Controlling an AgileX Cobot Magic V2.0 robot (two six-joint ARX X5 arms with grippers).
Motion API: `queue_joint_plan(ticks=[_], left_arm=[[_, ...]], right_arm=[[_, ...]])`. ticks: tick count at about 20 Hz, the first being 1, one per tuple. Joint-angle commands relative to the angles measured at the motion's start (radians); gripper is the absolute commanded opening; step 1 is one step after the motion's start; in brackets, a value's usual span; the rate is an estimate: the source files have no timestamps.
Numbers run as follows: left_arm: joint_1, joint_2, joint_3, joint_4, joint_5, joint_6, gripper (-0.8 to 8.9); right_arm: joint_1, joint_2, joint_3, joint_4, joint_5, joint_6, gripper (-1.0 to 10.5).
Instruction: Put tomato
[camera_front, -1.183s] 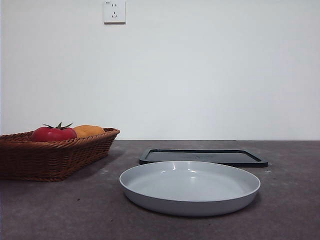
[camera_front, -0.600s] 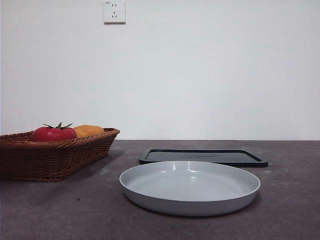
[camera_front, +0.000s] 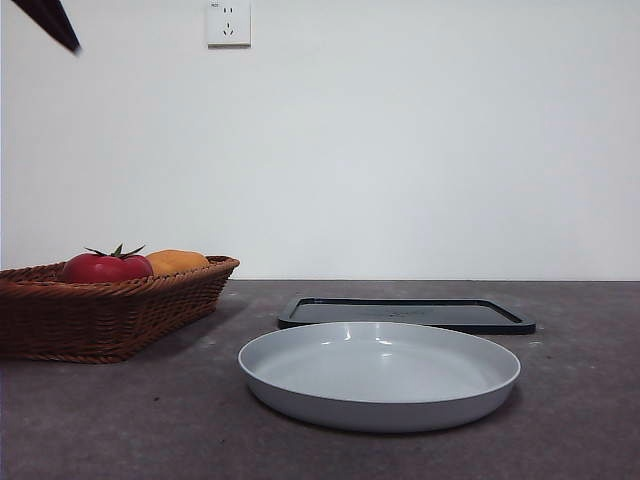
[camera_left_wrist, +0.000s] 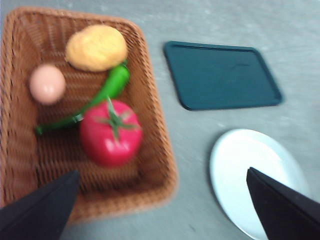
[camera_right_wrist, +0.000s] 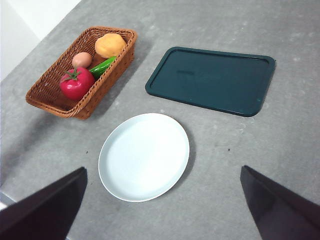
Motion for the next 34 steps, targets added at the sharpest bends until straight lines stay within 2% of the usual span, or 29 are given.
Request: queue_joint_plan(ticks=[1,8,12,24,26,28,29,34], left_arm=[[-0.018,0.098,0.016,0.052,-0.026,0.072,5.61],[-0.086,0.349,0.016,0.206,-0.178,0.164,5.61],[-0.098,0.450,0.016,0.285,-0.226,0.202,5.61],[-0.100,0.608,0.016,0.360,-0.226,0.205,5.57],[-0.100,0.608,0.016,0.361,-0.226,0.205,4.97],[-0.100,0.608,0.016,0.357,-0.226,0.204,3.49],[-0.100,0.608,0.016,0.356,-0.226,0.201,3.09],[-0.100,0.553,0.019,0.353,-0.225,0.170,3.07]], right_arm=[[0.005,0.013,0.018,0.008,-0.003,-0.008,4.9],[0.005,0.015,0.018,0.008,-0.003,-0.008,4.9],[0.005,0.015,0.018,-0.004,-0.003,-0.008,4.9],[0.005,0.015,0.018,-0.013,-0.003,-0.008,4.9],[0.005,0.015,0.018,-0.013,-0.003,-0.008,4.9],[0.005,0.015,0.018,-0.013,-0.003,-0.008,4.9],[0.005,0.015,0.018,-0.013,-0.003,-0.008,4.9],[0.005,0.015,0.018,-0.013,-0.002,-0.008,4.9]])
